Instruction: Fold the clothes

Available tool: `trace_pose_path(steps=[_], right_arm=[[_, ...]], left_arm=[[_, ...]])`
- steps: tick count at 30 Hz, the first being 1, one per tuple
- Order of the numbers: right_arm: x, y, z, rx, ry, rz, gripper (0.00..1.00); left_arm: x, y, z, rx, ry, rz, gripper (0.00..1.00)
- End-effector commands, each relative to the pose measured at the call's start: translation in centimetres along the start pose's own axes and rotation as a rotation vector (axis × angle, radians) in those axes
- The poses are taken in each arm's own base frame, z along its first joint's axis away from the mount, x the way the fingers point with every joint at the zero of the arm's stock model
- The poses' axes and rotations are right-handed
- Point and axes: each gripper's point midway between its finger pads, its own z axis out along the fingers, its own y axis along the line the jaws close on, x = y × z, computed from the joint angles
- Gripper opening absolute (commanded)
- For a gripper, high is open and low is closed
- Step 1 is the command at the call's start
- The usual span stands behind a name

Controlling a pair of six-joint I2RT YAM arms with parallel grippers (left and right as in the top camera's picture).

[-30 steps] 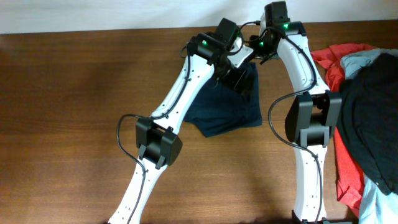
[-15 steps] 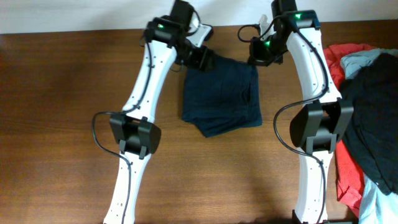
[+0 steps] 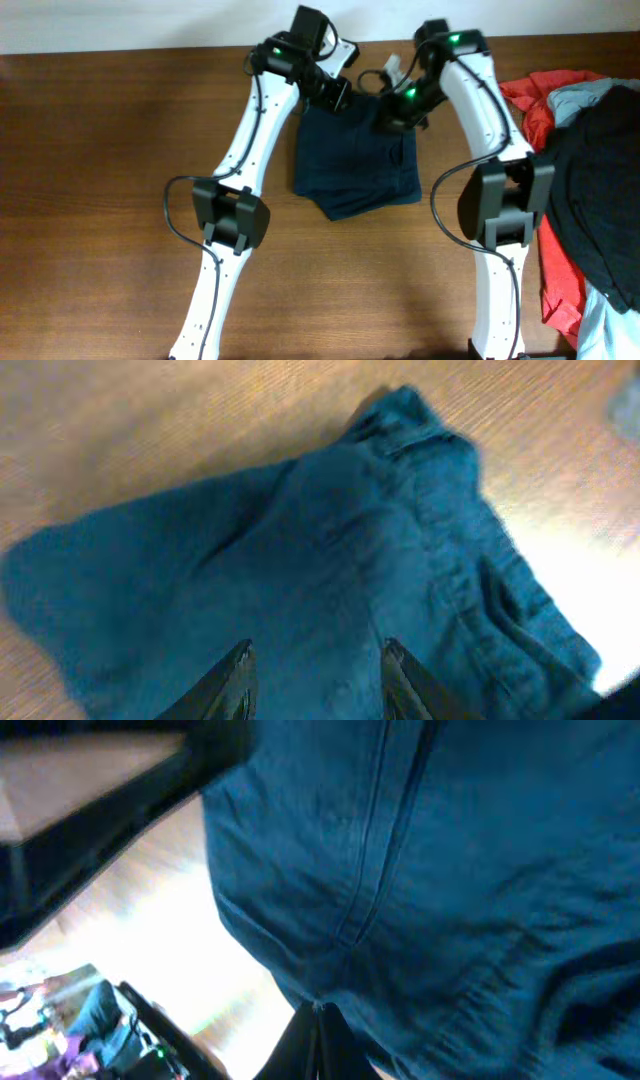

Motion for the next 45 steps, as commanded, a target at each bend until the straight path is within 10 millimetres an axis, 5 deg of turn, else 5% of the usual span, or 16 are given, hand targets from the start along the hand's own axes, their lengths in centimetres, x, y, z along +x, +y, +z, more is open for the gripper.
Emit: trace_pose_path(steps=[1,10,17,22,25,28,32,37,45], right_arm=[[2.1,0.0,2.3,-0.026,0.074,0.004,0.04],[7.2,-4.7,7.3,-0.021,0.226,0.138,0.04],[9.7,-7.9,9.3,-0.028,0.253,0.209,0.04],[10.1,-8.3,9.3,-0.042,0.258,0.231,0.05],[9.3,-7.1,8.8,-0.092,0.236,0.225,0.05],[7.6,-5.4,7.0,-0.12,0.2,0.197,0.1],[4.9,-2.8,3.7,-0.129,0.131,0.129,0.11],[0.7,-0.2,-1.0,-0.072,-0.026,-0.007,0.12],[-3.0,-3.1,-3.2,0.178,-0.165,-0.076,0.12]], left_arm=[[1.6,1.6,3.0,0.001,0.045,-0.01,0.4],[3.4,3.3,5.9,-0.034,0.091,-0.021,0.41],[5.5,4.4,8.5,-0.05,0.144,-0.039,0.42],[3.6,4.1,7.2,-0.054,0.088,-0.024,0.47],[0.6,3.2,3.7,-0.065,-0.001,0.0,0.53],[-3.2,1.5,-1.8,-0.081,-0.131,0.046,0.6],[-5.3,0.1,-5.9,-0.091,-0.219,0.07,0.63],[-4.7,1.3,-5.7,-0.097,-0.197,0.042,0.64],[-2.7,3.7,-1.1,-0.094,-0.119,0.004,0.64]])
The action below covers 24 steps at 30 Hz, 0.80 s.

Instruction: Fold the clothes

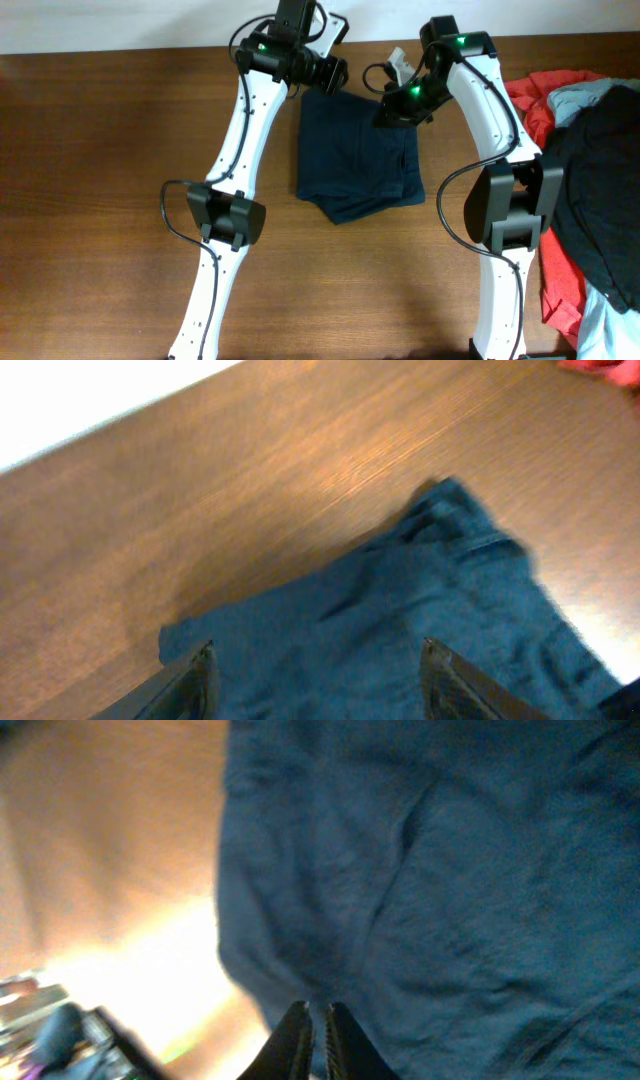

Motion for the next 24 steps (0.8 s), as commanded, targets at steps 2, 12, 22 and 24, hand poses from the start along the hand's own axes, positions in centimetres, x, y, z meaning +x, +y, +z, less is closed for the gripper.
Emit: trace_pose_path(steps=[2,12,22,24], right_arm=[[-1.1,-3.1,-0.6,0.168,-0.044,-0.01,0.12],[-3.6,-7.6,2.1,0.293,-0.108,0.012,0.12],[-4.2,-12.8,5.3,0.44,-0.103,0.027,0.28],[-4.1,-13.0,5.6,0.441,-0.097,0.03,0.3]], left_arm=[[2.3,1.4,2.9,-0.003,0.06,-0.03,0.64],[5.4,3.2,6.3,-0.008,0.118,-0.061,0.65],[7.2,4.3,7.8,-0.025,0.145,-0.076,0.65],[6.8,4.3,7.6,-0.026,0.136,-0.074,0.65]])
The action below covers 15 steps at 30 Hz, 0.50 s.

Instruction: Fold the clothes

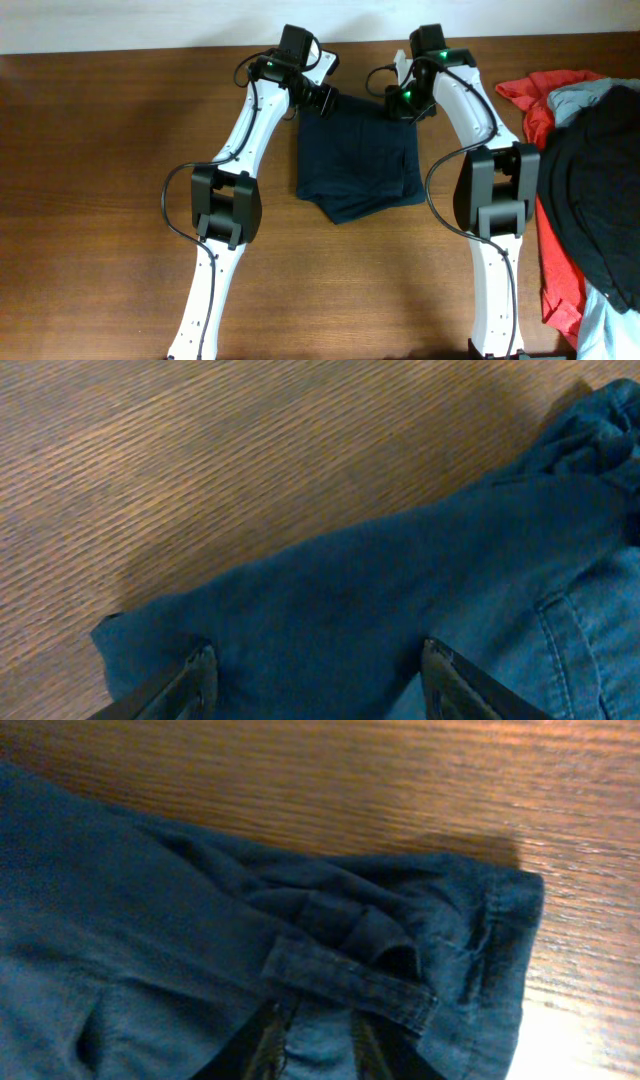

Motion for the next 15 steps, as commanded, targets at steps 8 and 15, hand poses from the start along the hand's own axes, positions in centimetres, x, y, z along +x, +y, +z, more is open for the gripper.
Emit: trace_pose_path(steps=[8,15], right_arm=[[-2.5,0.0,-4.6,0.043,-0.075,-0.001,0.43],[-1.2,8.8,-16.5,-0.275,-0.078,-0.032,0.3]], left_arm=[[-4.2,-1.0,-7.1,-0.028,-0.109,0.025,0.65],[-4.5,-0.6,-10.8,-0.117,-0.107,0.022,0.59]])
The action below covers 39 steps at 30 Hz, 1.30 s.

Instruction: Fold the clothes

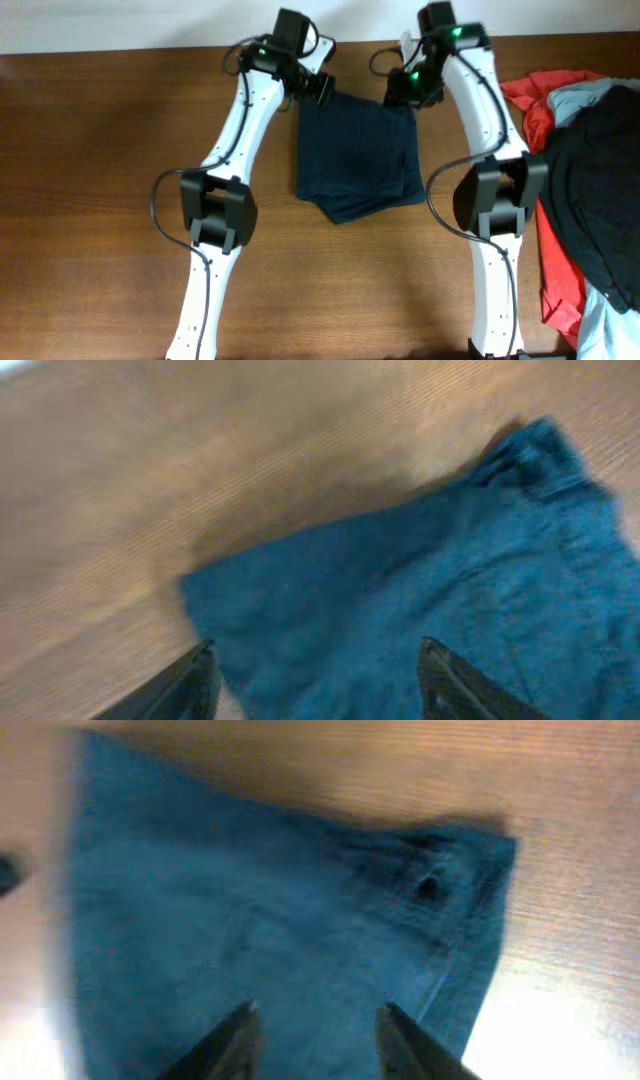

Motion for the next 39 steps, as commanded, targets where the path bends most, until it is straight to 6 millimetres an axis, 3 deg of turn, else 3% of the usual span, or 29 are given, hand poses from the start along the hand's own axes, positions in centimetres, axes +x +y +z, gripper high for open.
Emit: trace_pose_path(steps=[1,2,5,11,17,27,39], right_arm=[[0.3,6.7,-8.6,-0.205,-0.079,-0.048,0.1],[1.1,7.3,-9.1,-0.221,-0.055,-0.043,0.04],[3.8,8.5,-9.0,-0.246,0.052,-0.015,0.04],[6.6,11.3,-6.0,-0.257,0.183,-0.067,0.04],[8.4,13.7,-3.4,-0.264,0.257,-0.113,0.04],[10.4,14.9,-0.7,-0.264,0.336,-0.129,0.04],[15.6,13.9,4.9,-0.357,0.517,-0.062,0.04]], left_arm=[[-2.2,0.5,-4.5,-0.057,-0.066,0.006,0.57],[-1.8,0.6,-4.2,-0.056,-0.052,0.001,0.57],[-0.9,0.8,-3.4,-0.053,-0.02,-0.008,0.47],[-0.2,0.9,-2.5,-0.05,0.001,-0.013,0.25],[0.7,1.4,-0.5,-0.048,0.025,-0.018,0.24],[3.4,2.6,3.5,-0.043,0.099,-0.043,0.24],[4.2,4.2,3.8,-0.053,0.111,-0.07,0.24]])
